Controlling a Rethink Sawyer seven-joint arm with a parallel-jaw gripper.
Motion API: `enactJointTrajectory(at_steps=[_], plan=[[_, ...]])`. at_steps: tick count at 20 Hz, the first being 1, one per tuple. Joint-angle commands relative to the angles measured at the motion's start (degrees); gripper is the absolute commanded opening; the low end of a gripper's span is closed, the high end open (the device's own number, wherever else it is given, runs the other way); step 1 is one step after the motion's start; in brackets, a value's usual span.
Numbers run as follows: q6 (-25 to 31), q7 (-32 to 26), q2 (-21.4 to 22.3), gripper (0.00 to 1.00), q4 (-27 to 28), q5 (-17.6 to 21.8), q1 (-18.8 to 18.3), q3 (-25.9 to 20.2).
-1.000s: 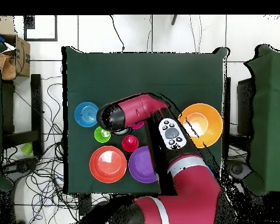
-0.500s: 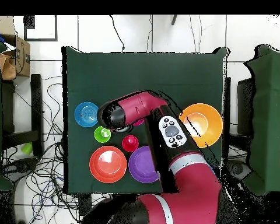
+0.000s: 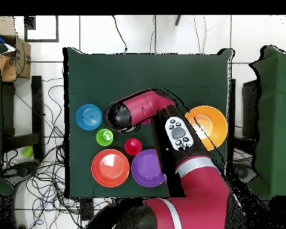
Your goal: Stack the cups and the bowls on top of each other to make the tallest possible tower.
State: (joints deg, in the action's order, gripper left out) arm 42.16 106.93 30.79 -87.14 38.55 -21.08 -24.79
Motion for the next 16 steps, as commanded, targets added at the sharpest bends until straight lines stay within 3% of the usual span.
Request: enactJointTrajectory(at_steps=[1, 16], plan=[[4.39, -18.59, -0.68, 0.00, 4.50, 5.86, -1.10, -2.52], [1.48, -15.27, -4.93, 0.00, 8.60, 7.34, 0.11, -1.85]])
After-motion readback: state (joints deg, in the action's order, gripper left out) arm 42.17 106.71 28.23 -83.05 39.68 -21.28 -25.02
